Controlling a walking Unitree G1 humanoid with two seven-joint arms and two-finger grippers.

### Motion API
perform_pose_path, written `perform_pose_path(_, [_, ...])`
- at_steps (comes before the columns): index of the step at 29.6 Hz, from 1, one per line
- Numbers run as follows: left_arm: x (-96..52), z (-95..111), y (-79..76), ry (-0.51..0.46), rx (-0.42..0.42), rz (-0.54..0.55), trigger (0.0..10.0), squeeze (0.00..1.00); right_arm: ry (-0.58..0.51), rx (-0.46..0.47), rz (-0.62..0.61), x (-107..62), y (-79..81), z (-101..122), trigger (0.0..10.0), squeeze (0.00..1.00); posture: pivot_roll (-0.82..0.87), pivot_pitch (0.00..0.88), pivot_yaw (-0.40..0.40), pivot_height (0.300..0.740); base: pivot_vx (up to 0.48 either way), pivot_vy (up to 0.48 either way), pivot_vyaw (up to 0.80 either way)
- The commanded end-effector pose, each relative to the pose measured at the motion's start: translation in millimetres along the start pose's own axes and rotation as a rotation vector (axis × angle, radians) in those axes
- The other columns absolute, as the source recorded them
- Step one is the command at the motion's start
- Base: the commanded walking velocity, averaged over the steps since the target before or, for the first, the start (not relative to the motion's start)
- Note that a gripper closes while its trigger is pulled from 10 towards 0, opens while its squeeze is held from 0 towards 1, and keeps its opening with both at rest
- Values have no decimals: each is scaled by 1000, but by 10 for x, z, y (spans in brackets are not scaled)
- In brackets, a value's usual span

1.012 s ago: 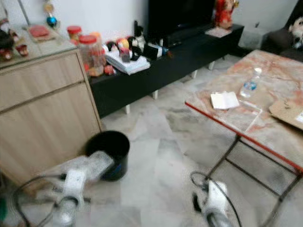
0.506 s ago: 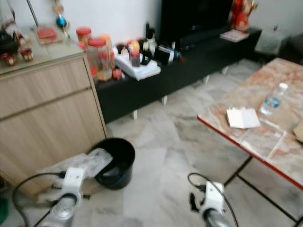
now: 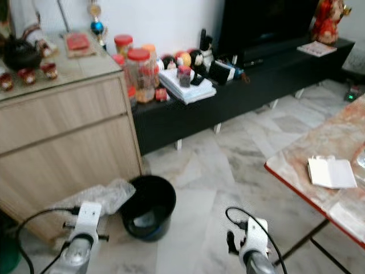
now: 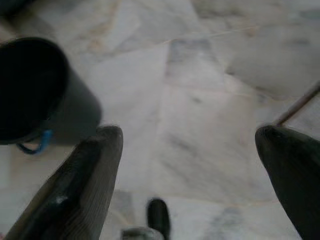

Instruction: Picking trash to rubbish bin

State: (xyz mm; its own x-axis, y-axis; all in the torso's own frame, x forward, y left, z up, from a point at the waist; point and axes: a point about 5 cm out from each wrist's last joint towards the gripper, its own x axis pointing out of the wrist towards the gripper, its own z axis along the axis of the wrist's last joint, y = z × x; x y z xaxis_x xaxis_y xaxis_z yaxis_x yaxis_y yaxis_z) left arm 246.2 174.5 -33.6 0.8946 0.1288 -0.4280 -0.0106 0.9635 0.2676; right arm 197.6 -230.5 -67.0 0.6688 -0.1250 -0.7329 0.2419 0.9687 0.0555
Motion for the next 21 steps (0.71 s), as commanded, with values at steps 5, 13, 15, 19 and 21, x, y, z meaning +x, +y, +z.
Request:
perform_pose_path(5, [10, -2, 97, -5, 17, 20, 10000, 0, -20, 20, 12, 21, 61, 61, 10000, 0, 44, 0, -22, 740, 398, 0, 0])
perform_pose_path(13, [13, 9, 92, -10, 11, 21, 10000, 0, -18, 12, 16, 22, 69, 62, 10000, 0, 44, 0, -22, 740, 400, 0, 0])
perform_pose_path(15, [15, 14, 92, -11, 10, 21, 10000, 0, -18, 12, 16, 22, 70, 62, 10000, 0, 44, 0, -22, 740, 399, 0, 0])
perform_pose_path(19, [32, 48, 101, -22, 4, 24, 10000, 0, -18, 20, 21, 26, 80, 70, 10000, 0, 44, 0, -22, 740, 399, 0, 0])
perform_pose_path(21, [33, 52, 102, -23, 3, 24, 10000, 0, -16, 19, 23, 26, 83, 66, 10000, 0, 43, 0, -22, 740, 401, 0, 0])
